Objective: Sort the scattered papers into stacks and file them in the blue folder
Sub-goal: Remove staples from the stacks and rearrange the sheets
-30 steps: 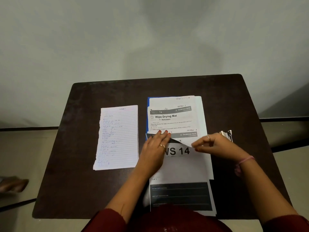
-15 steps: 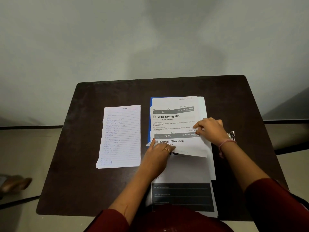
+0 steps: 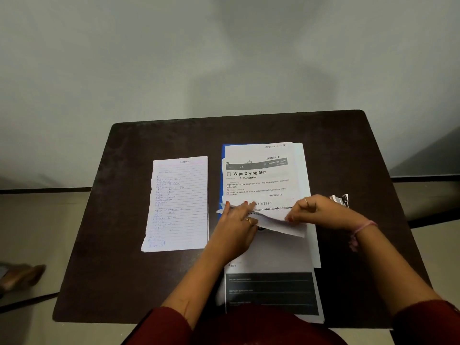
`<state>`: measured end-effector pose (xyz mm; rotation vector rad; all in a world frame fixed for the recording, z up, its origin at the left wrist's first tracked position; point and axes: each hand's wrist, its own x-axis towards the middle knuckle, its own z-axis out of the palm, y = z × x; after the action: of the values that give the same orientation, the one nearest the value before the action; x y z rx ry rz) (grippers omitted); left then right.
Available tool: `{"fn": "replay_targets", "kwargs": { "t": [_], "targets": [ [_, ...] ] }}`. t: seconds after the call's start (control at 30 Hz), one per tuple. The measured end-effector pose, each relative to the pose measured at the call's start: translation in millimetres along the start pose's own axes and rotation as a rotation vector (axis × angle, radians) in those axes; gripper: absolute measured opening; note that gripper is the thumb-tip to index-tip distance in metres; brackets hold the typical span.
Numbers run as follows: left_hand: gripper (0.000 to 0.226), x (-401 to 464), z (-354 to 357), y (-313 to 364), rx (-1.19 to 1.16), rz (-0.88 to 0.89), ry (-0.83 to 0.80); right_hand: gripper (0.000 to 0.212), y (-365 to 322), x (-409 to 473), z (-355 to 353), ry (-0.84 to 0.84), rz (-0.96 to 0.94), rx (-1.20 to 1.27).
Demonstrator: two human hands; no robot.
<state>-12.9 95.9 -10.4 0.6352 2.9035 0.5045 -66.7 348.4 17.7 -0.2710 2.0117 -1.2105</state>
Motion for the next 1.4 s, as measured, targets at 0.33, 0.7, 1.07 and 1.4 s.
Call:
{"fn": "replay_targets", "kwargs": {
  "t": [0.33, 0.7, 1.07, 1.4],
  "targets": [
    [0.028, 4.8, -4.9, 1.8, -0.048, -0.086, -0.132, 0.022, 12.7, 59.8, -3.9, 0.473, 0.169, -0.715],
    [0.013, 0.5, 3.8, -5.4, -0.048, 0.032, -0.019, 0.015, 5.5, 34.1, 4.5, 0.31, 0.09, -0.837],
    [0.032, 6.8, -14.9, 3.3, -0.024, -0.042, -0.23, 0.008, 1.4, 45.6, -15.9, 0.4, -0.014, -0.402],
    [0.039, 5.4, -10.0, -1.2, -0.02, -0.02, -0.258, 0.016, 10.2, 59.3, -6.7, 0.468, 0.105, -0.8]
  ]
}}
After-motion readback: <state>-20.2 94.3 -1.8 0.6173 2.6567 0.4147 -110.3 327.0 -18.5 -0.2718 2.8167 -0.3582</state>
